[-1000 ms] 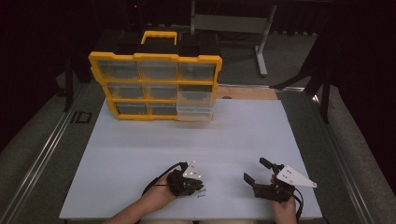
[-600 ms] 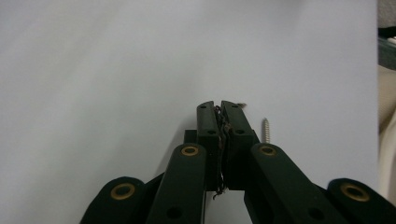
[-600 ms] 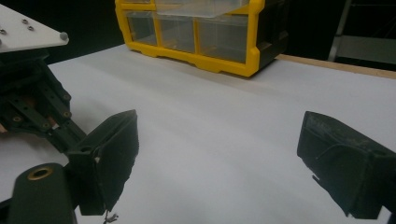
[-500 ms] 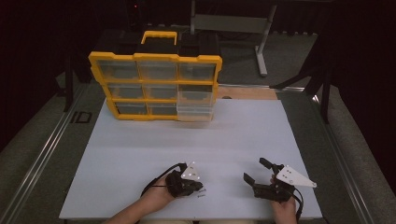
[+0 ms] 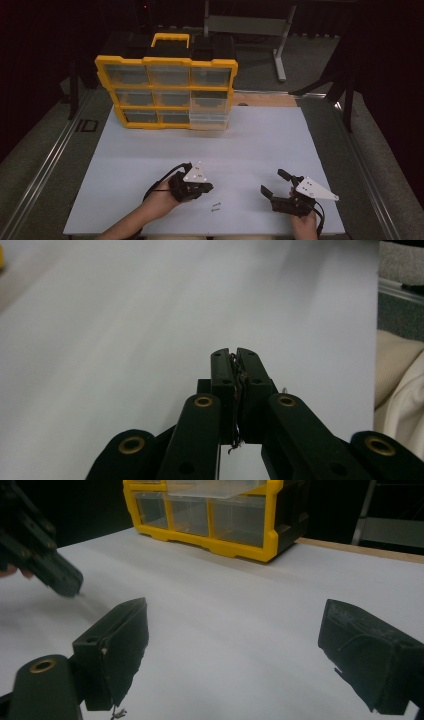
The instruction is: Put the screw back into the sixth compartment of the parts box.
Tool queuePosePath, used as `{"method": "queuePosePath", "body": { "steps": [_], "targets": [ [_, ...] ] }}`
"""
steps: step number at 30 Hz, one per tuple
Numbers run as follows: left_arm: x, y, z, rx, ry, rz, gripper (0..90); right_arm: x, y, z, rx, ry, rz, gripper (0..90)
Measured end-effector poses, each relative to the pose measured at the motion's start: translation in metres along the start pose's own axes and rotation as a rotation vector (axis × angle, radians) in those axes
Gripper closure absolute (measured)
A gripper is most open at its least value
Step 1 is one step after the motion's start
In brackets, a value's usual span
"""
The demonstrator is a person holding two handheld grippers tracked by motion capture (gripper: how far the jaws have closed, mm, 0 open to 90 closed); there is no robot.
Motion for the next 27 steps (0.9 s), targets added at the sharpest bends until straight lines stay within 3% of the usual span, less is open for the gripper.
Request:
{"method": "queuePosePath", "body": {
  "steps": [11,27],
  "targets": [
    [0.034,0.037,-0.018,0.037,-0.002,0.084,88.5,0.000,0.000,-0.001,0.003,0.003,0.000,12.6],
    [0.080,0.070,-0.038,0.081,-0.055,0.128,88.5,0.002,0.001,-0.001,0.006,0.008,0.008,12.6]
  ]
}}
Point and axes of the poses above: each handheld gripper's, and its own axes: y roughly backward along the jaws, x roughly out of its top, z roughly to its right, the point moved 9 cm from there along -y, roughly forward along the jaws, and after that the axes turned 3 degrees about z, right-handed, at the moved point
